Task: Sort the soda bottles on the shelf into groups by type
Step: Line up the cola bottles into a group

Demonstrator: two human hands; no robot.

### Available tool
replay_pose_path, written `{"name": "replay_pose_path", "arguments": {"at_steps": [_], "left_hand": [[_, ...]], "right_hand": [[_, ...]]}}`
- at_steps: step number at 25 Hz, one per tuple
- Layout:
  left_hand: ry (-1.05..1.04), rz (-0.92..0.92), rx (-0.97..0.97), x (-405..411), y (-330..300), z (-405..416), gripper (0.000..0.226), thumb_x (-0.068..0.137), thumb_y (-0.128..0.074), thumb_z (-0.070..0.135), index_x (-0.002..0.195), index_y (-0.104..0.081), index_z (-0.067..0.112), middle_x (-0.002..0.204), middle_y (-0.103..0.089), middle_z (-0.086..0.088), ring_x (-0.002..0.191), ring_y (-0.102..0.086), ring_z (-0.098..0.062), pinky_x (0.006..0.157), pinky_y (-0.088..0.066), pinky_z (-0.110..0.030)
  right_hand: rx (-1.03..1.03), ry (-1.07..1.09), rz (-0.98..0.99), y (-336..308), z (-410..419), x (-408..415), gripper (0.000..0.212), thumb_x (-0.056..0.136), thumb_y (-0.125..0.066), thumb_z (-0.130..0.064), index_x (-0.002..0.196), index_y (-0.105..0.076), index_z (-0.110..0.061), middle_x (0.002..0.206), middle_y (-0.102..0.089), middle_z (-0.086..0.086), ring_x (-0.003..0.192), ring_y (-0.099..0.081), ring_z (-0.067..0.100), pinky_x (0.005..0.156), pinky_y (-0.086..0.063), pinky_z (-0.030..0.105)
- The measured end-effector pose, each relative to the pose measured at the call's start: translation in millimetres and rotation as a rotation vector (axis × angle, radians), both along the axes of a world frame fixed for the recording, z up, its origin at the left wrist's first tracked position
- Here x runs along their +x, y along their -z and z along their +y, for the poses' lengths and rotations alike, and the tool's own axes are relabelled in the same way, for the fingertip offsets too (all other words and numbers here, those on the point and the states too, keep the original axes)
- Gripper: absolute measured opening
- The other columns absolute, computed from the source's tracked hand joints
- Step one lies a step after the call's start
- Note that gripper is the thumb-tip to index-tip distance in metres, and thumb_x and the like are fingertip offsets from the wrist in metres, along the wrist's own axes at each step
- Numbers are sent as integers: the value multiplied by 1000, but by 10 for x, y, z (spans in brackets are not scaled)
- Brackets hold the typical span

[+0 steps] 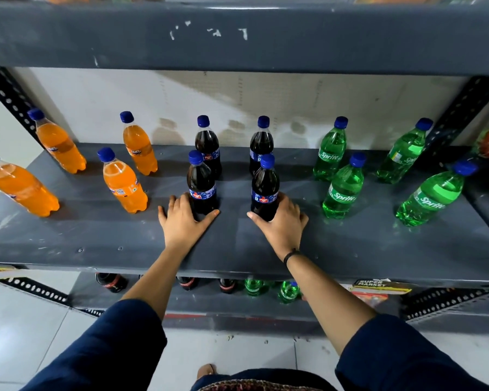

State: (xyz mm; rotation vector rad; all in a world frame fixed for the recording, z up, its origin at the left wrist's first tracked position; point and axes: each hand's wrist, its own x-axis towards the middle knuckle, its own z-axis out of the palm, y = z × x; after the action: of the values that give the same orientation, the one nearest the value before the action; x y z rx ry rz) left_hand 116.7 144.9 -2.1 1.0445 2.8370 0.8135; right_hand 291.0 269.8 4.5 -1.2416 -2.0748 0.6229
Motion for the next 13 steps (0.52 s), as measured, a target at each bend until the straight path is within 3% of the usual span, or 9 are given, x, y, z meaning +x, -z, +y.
{"name": "replay_pose_path", "arguments": {"at_steps": [11, 13], "left_hand": [[10, -5, 37, 13, -4, -8, 77, 70, -62, 66, 121, -45, 11, 133, -55, -16, 137, -34, -33, 115, -15, -55], [32, -38, 83, 27, -55, -56, 76, 66, -70, 60, 116, -48, 7, 123, -59, -17, 127, -44, -36, 110, -27, -53]], "right_hand": [[15, -38, -12, 26, 16, -8, 66, 64, -74, -54, 116, -51, -22, 107, -66, 3, 108, -56, 29, 89, -36, 44], [-13, -46, -10, -1, 2, 13, 74, 63, -75, -57, 122, -48, -21, 114, -65, 4, 111, -55, 28, 91, -37, 44]]}}
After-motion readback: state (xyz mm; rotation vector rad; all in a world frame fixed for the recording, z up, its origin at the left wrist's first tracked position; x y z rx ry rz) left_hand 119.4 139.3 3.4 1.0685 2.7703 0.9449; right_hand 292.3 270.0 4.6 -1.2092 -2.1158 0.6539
